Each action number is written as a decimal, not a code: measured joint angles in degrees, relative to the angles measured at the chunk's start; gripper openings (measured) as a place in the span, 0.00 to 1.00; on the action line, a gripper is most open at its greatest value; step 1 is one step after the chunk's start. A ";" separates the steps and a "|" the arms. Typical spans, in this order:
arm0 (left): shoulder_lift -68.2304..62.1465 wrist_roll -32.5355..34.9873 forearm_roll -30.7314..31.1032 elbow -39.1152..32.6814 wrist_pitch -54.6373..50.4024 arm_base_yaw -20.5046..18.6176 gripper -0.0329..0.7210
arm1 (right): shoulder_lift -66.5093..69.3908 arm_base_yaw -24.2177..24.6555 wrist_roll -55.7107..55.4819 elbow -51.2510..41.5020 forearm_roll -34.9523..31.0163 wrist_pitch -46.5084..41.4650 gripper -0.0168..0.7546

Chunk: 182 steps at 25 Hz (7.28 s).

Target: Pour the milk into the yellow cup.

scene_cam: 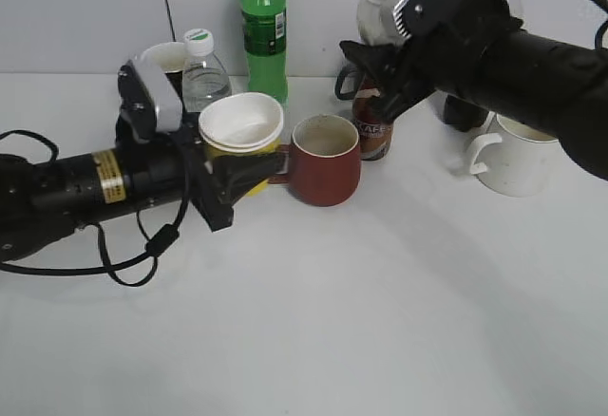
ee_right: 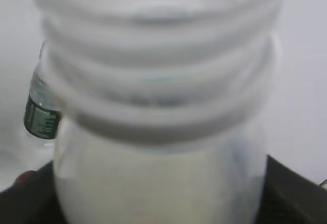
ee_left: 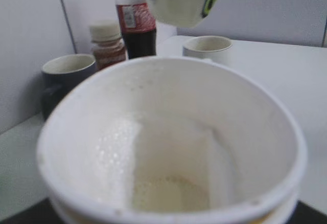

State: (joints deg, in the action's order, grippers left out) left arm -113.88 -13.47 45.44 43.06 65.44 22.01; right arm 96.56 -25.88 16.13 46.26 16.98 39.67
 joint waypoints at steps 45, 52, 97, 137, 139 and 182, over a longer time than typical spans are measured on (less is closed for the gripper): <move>-15.20 6.14 -14.32 -1.94 3.46 -6.72 0.68 | 18.04 8.85 -17.14 -11.97 -5.48 18.54 0.65; -15.58 6.14 -14.32 -1.99 2.09 -6.72 0.78 | 18.65 8.85 -16.13 -11.97 -5.65 18.59 0.65; -9.17 6.20 -18.32 -13.13 2.48 -6.72 0.79 | 22.93 11.51 -15.77 -7.36 2.57 12.72 0.74; 23.06 -10.24 -29.22 -15.09 -48.81 -6.53 0.79 | -3.30 7.28 -45.47 -13.86 9.94 -32.78 0.71; 27.71 -10.35 -32.15 -14.11 -59.96 -5.79 0.79 | -6.59 3.62 -46.21 -13.86 10.37 -38.93 0.70; 105.81 5.75 -44.41 -12.30 -125.82 3.64 0.60 | -95.49 -3.39 -9.97 -16.82 -20.88 -99.32 0.69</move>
State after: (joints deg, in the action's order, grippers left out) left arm -8.06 -7.72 1.03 30.76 -60.38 25.65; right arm 1.08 -29.27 6.15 29.44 -3.90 -59.65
